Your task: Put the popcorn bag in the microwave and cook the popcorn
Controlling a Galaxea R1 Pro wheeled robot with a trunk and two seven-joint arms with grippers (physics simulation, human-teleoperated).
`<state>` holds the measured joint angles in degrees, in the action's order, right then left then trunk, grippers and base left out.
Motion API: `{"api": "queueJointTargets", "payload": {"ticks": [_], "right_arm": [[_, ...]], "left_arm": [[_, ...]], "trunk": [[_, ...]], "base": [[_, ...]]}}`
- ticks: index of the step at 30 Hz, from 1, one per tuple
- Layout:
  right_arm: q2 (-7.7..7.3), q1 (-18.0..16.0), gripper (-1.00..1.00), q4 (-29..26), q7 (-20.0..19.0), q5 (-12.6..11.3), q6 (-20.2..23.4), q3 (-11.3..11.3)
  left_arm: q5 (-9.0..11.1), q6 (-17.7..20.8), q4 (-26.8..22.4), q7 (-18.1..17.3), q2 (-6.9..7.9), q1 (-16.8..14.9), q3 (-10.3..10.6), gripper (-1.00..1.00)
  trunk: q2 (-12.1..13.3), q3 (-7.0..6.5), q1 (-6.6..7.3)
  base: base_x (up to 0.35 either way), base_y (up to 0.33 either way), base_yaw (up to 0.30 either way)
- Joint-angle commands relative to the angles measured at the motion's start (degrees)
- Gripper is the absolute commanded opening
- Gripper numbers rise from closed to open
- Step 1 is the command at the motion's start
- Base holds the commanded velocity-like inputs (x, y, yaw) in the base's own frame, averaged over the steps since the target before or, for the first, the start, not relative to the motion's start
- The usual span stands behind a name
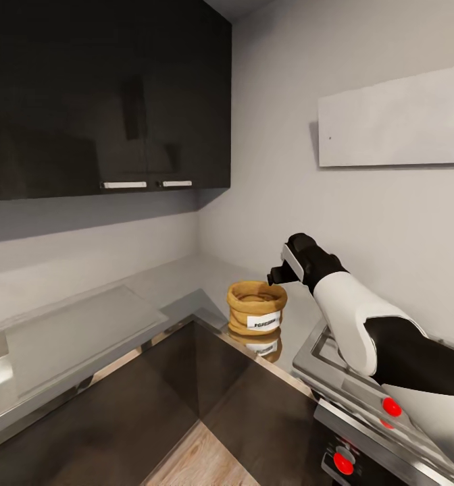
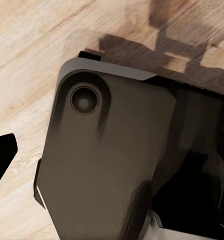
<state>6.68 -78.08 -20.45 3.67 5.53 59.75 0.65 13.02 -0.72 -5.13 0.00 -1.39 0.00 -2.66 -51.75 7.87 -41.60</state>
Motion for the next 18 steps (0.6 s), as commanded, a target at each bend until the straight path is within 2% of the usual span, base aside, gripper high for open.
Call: {"api": "queueJointTargets", "payload": {"ticks": [1,5,15,18], "right_arm": [[0.01,0.0,1.0,-0.1,-0.2,0.4,0.3,0.1],[0.0,0.0,1.0,-0.1,-0.2,0.4,0.3,0.0],[-0.07,0.0,1.0,0.0,-0.1,0.4,0.3,0.0],[-0.49,0.0,1.0,0.0,-0.1,0.4,0.0,0.0]], "left_arm": [[0.2,-0.1,-0.1,0.0,-0.02,0.0,-0.2,1.0],[0.2,0.0,-0.1,-0.1,0.01,0.0,-0.2,1.0],[0.1,0.0,-0.1,-0.1,-0.02,0.0,-0.2,1.0],[0.1,0.0,-0.1,-0.1,-0.02,0.0,-0.2,1.0]], "trunk": [[-0.1,0.08,-0.01],[-0.1,0.08,-0.01],[-0.1,0.08,-0.01],[-0.1,0.08,-0.01]], "base": [[0.0,0.0,0.0],[0.025,0.0,0.0],[0.269,0.0,0.0],[0.144,0.0,0.0]]}}
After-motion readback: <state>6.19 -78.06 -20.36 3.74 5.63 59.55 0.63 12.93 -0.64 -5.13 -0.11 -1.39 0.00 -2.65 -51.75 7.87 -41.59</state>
